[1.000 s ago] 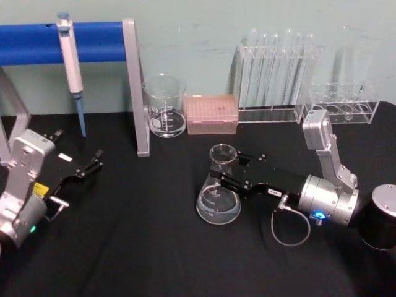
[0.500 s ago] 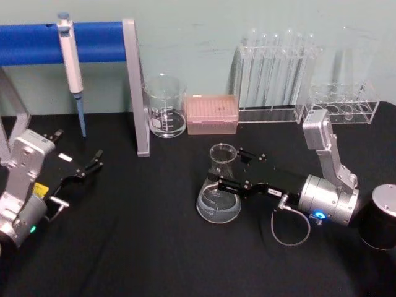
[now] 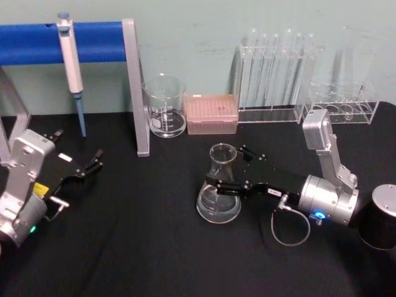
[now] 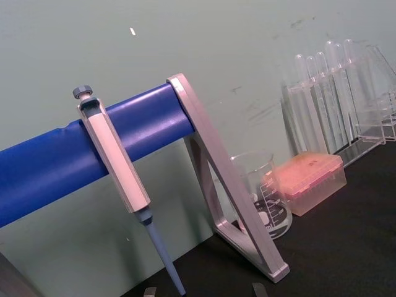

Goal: Grasp the erlenmeyer flask with one hand, shake it three times, then place it back.

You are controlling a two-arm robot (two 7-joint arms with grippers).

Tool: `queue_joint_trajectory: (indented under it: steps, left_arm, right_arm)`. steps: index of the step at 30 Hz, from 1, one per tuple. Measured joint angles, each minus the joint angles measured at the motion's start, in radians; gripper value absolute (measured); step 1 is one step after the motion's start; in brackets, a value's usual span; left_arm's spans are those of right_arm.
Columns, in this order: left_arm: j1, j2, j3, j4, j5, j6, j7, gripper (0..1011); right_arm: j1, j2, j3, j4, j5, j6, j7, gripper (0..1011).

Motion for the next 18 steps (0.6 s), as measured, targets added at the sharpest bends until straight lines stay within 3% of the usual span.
queue_joint_trajectory:
  steps: [18]
  left_arm:
    - [0.0,0.0,0.0,0.0,0.0,0.0,0.0,1001]
  right_arm:
    - [0.0,0.013,-0.008,-0.011,-0.004,0.023,-0.002,1000]
